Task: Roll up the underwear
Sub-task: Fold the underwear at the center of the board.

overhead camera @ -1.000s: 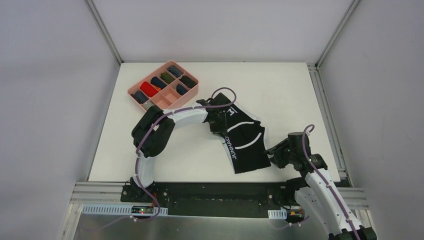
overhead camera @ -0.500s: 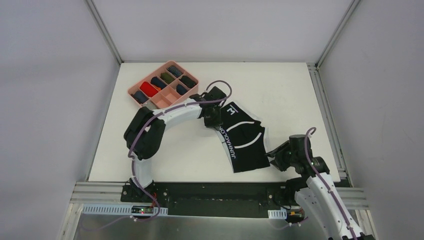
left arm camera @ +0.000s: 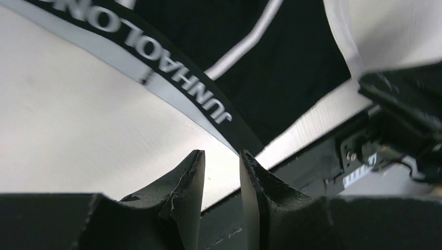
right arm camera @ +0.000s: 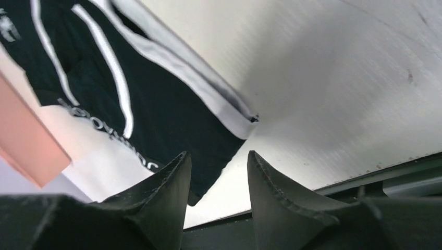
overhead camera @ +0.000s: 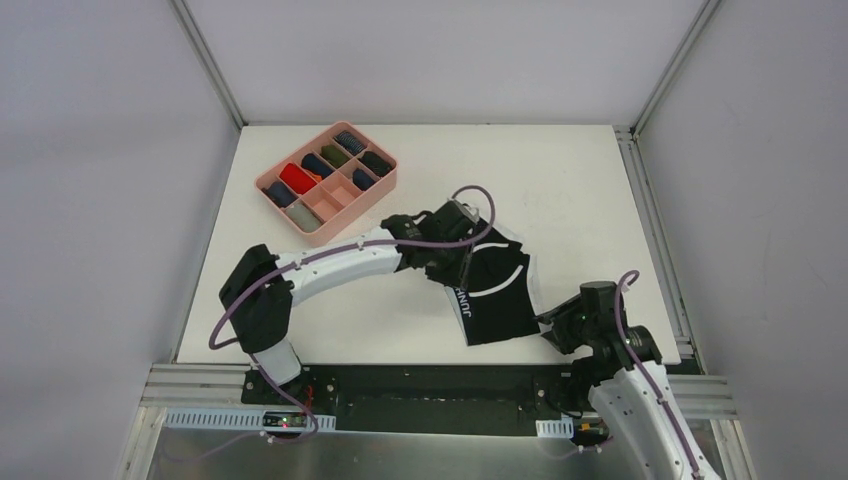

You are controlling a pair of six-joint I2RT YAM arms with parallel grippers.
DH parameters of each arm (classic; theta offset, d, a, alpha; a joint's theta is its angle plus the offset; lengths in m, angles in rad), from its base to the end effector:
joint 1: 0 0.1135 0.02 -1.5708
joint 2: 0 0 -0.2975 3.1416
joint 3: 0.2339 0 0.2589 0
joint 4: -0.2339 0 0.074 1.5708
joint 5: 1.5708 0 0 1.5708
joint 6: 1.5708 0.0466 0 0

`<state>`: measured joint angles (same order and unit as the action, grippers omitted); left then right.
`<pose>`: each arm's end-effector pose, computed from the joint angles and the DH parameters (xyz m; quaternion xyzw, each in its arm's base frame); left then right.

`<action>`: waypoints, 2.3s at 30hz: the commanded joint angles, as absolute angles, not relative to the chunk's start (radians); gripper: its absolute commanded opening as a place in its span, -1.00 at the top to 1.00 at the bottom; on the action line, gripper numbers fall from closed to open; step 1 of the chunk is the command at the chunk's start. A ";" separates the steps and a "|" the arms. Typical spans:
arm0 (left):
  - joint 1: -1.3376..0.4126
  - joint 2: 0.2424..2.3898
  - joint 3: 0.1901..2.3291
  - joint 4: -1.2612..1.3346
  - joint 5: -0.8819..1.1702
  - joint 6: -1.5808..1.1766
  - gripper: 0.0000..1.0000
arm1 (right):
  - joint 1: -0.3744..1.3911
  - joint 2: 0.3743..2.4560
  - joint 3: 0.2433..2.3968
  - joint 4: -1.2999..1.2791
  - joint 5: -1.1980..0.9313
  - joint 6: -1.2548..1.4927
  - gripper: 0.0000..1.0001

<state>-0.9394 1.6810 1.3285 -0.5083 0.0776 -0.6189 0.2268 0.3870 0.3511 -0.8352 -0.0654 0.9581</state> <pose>0.2263 -0.3156 0.2872 0.1628 0.9228 -0.2699 0.2216 0.0733 0.0200 0.1845 0.3253 0.8809 0.2168 0.2670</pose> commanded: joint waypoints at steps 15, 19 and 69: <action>-1.127 1.889 1.297 -0.347 0.093 -0.531 0.52 | 0.226 0.549 0.332 -0.731 -0.014 1.050 0.02; -1.086 1.965 1.286 -0.306 0.112 -0.531 0.59 | 0.224 0.509 0.326 -0.736 -0.024 1.053 0.02; -1.234 1.828 1.325 -0.435 -0.149 -0.193 0.21 | 0.223 0.822 0.269 -0.364 -0.045 1.000 0.26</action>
<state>-1.2072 1.7981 1.2587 -0.4248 -0.1032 -0.2691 0.2260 0.8253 0.2955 -0.3355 -0.0658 1.0023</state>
